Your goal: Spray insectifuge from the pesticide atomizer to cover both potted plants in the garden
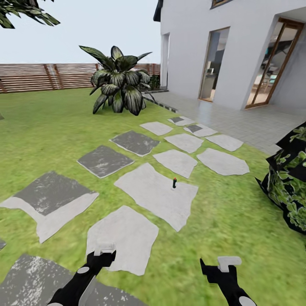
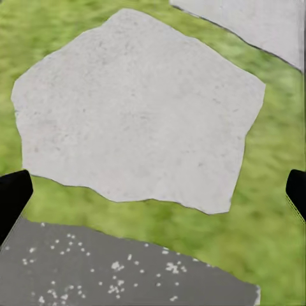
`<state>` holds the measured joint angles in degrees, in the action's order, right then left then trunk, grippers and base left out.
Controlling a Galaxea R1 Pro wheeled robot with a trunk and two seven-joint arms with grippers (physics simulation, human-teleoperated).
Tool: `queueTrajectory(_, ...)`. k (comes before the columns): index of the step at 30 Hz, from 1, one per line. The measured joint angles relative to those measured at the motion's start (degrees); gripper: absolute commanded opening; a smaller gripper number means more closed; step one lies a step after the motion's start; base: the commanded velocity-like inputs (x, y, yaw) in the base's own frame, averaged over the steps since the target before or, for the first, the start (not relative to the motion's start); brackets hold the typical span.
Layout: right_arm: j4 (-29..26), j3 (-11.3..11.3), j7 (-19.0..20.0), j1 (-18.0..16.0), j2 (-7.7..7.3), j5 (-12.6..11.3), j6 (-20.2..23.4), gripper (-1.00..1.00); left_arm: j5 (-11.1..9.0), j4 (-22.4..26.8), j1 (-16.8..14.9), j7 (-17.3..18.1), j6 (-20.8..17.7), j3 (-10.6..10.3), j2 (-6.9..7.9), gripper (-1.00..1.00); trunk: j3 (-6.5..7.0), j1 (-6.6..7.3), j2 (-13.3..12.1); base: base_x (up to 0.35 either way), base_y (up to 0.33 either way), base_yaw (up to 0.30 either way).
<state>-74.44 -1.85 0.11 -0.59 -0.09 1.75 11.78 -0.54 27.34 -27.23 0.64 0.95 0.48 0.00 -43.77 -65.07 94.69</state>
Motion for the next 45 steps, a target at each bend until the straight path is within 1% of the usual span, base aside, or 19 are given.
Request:
queueTrajectory(11, 0.0, 0.0, 0.0, 0.0, 0.0, 0.0, 0.1, 1.0, 0.0, 0.0, 0.0, 0.0, 0.0, 0.0, 0.0, 1.0, 0.29, 0.0, 0.0, 0.303, 0.181, -0.24)
queueTrajectory(29, 0.0, 0.0, 0.0, 0.0, 0.0, 0.0, 0.4, 1.0, 0.0, 0.0, 0.0, 0.0, 0.0, 0.0, -0.01, 1.0, 0.39, 0.0, 0.0, 0.295, 0.188, -0.03)
queueTrajectory(45, 0.0, 0.0, 0.0, 0.0, 0.0, 0.0, 0.4, 1.0, 0.0, 0.0, 0.0, 0.0, 0.0, 0.0, -0.01, 1.0, 1.26, 0.0, 0.0, 0.294, 0.19, -0.2)
